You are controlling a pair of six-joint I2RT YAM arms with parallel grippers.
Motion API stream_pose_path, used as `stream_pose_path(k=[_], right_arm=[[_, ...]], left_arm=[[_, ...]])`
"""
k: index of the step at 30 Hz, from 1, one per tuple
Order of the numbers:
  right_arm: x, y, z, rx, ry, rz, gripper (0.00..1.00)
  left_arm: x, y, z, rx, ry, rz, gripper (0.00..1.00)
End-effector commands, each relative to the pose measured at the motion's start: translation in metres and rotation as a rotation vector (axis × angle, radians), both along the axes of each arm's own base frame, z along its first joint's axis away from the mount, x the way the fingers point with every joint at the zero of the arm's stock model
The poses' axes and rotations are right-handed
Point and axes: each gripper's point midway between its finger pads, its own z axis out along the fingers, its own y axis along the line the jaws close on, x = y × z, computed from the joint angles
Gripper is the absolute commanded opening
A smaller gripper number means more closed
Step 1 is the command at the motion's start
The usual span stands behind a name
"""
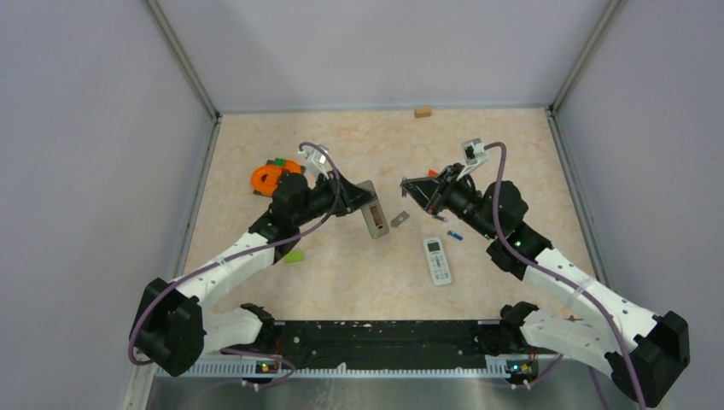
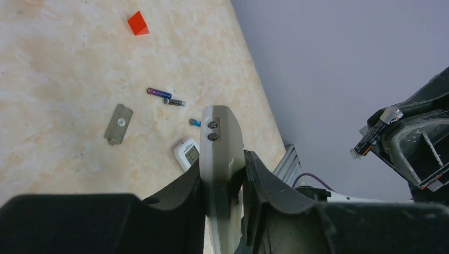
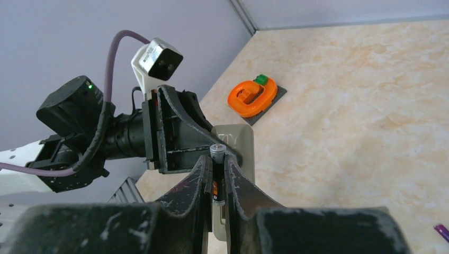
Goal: Load the batteries into the remote control
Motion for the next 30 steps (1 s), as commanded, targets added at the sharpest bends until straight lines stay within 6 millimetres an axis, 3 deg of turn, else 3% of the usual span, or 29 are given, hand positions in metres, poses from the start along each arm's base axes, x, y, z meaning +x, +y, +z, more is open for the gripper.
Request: stream_pose_path(k=[1, 6, 19, 30], right_arm=[[-0.004, 0.004, 0.021, 0.076, -0.069, 0.005, 0.07], [0.001, 0.018, 0.008, 0.054, -0.038, 0.029, 0.08], [-0.004, 0.035, 0.014, 0.050, -0.054, 0.094, 0.08], [-0.004, 0.038, 0.015, 0.047, -0.043, 0.064, 0.08]], left_arm=[[0.003, -0.006, 0.039, -0.091, -0.078, -0.013, 0.00], [0.003, -0.005, 0.038, -0.099, -0.099, -0.016, 0.00], [0.009, -0.006, 0.044, -0.124, -0.122, 0.007, 0.00], [0.006, -0.005, 0.047, -0.137, -0.093, 0.002, 0.00]])
